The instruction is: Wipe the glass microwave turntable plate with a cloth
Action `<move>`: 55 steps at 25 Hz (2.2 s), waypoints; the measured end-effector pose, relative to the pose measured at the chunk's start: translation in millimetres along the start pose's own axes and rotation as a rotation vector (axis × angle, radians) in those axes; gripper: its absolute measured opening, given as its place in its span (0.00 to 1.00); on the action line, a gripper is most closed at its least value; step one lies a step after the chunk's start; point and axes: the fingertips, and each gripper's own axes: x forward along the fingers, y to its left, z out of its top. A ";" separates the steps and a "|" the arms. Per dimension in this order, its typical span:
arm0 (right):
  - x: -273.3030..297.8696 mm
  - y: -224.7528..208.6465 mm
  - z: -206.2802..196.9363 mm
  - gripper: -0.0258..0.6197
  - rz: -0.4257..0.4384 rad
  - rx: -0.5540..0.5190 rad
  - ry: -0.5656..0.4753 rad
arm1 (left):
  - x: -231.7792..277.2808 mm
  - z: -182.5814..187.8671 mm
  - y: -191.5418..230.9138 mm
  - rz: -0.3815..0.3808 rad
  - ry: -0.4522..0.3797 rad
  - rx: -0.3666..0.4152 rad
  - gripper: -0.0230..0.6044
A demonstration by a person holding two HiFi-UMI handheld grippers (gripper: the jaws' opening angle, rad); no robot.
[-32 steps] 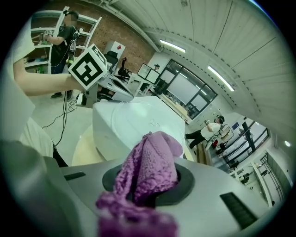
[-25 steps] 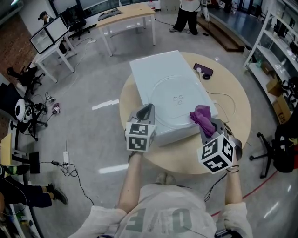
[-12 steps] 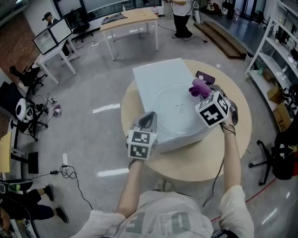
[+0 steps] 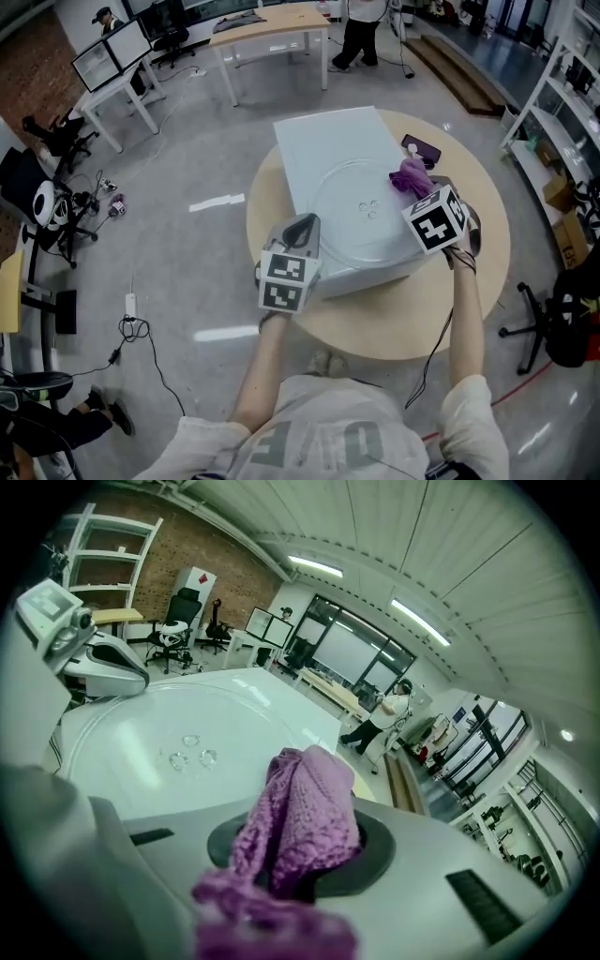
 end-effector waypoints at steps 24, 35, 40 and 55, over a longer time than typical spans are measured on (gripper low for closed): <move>-116.1 86.5 -48.4 0.12 0.057 0.102 -0.075 | -3.6 -0.8 5.7 0.032 0.007 0.019 0.04; -117.7 95.6 -40.3 0.12 0.098 0.115 -0.132 | 5.8 6.2 -0.6 0.045 0.009 0.010 0.04; -111.6 91.1 -43.3 0.12 0.043 0.101 -0.124 | 2.9 1.3 -4.8 0.031 0.010 0.009 0.04; -125.6 60.9 -20.1 0.11 -0.024 0.128 -0.231 | -11.1 37.0 -8.7 0.038 -0.050 0.082 0.04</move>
